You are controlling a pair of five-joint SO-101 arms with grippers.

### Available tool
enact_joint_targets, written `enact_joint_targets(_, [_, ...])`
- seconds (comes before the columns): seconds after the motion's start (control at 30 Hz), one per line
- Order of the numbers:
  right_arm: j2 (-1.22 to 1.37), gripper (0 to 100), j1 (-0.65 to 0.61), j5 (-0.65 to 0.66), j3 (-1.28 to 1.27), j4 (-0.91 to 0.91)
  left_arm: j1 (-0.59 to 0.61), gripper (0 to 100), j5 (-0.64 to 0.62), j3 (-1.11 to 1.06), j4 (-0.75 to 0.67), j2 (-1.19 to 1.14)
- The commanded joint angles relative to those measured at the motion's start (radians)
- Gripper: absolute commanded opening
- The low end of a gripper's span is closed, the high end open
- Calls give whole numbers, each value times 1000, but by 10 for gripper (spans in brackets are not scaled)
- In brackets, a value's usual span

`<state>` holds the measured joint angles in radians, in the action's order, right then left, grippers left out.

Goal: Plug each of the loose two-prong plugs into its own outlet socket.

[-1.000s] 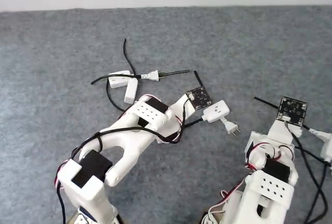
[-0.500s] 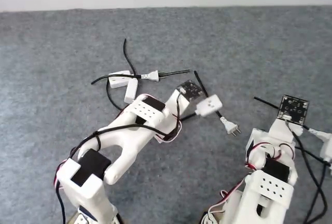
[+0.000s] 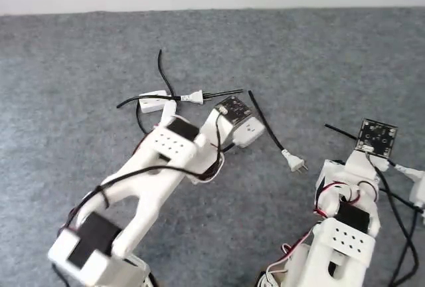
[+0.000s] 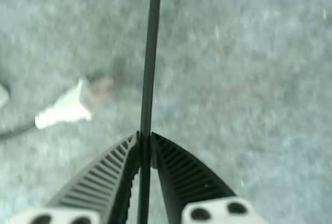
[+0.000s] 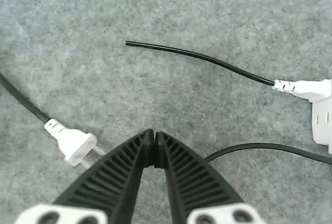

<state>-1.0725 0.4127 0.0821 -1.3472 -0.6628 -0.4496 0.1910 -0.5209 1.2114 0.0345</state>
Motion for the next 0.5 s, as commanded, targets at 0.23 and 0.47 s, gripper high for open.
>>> enact_joint_targets(0.23, [5, 20, -10, 12, 11, 19, -2, 13, -3, -407, 15, 614])
enact_joint_targets(0.47, [5, 20, -12, 12, -3, 35, 0, 13, -3, -591, 31, 1206])
